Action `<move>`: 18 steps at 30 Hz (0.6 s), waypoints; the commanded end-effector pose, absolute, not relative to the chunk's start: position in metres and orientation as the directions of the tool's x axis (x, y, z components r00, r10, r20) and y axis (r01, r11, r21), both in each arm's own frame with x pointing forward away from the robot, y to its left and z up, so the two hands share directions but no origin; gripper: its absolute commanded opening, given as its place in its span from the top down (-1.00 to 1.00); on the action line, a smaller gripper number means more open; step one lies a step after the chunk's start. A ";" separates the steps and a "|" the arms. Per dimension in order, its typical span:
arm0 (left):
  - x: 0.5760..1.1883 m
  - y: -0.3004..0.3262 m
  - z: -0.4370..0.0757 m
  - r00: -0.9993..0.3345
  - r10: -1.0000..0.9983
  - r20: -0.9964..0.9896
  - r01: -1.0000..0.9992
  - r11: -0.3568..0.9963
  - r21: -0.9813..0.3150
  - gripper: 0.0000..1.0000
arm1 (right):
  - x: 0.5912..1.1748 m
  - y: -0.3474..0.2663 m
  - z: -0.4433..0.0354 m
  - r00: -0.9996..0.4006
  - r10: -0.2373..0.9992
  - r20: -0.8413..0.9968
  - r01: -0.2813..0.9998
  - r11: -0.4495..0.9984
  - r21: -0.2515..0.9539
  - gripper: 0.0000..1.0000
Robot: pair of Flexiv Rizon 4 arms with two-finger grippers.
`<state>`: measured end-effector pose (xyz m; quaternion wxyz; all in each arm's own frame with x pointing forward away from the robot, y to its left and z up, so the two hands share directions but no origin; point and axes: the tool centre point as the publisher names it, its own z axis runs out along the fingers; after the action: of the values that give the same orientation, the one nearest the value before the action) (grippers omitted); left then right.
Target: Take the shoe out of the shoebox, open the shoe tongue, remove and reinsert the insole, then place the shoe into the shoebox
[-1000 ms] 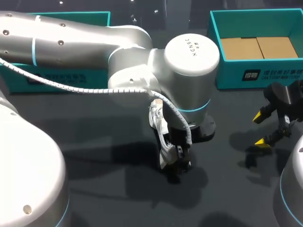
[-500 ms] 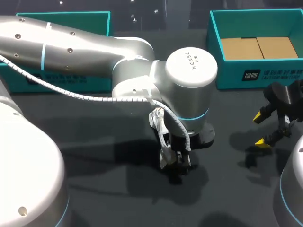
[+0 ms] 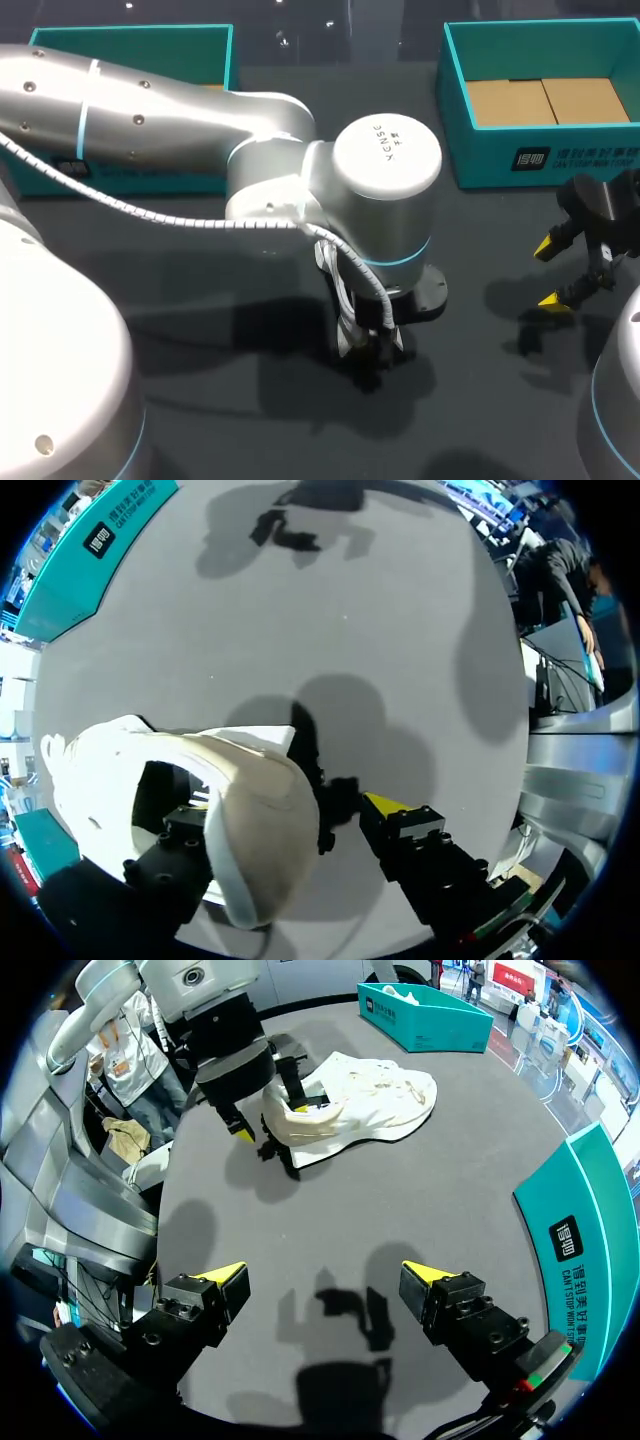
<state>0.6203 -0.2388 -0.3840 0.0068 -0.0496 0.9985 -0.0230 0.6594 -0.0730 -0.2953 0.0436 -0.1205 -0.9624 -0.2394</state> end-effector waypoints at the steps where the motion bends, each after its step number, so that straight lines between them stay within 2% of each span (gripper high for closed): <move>1: 0.619 -0.239 -0.386 -0.995 -0.098 -0.011 -0.097 0.994 -0.050 -0.21 | 0.658 -0.073 -0.295 -0.967 0.213 0.140 0.254 0.857 0.448 -1.00; 4: 0.619 -0.239 -0.388 -0.995 -0.098 -0.008 -0.097 0.994 -0.048 0.00 | 0.658 -0.073 -0.295 -0.967 0.213 0.140 0.254 0.857 0.448 -1.00; 7: 0.620 -0.239 -0.390 -0.995 -0.100 -0.005 -0.099 0.994 -0.043 0.12 | 0.658 -0.073 -0.295 -0.967 0.213 0.140 0.254 0.857 0.448 -1.00; 11: 0.618 -0.239 -0.392 -0.995 -0.104 -0.002 -0.104 0.994 -0.038 0.16 | 0.658 -0.073 -0.295 -0.967 0.213 0.140 0.254 0.857 0.448 -1.00; 18: 0.615 -0.239 -0.393 -0.993 -0.114 -0.007 -0.113 0.993 -0.033 0.11 | 0.658 -0.073 -0.295 -0.967 0.213 0.140 0.254 0.857 0.448 -1.00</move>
<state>0.6173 -0.2370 -0.3902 0.0023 -0.0561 0.9983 -0.0180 0.6594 -0.0730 -0.2953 0.0436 -0.1205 -0.9624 -0.2394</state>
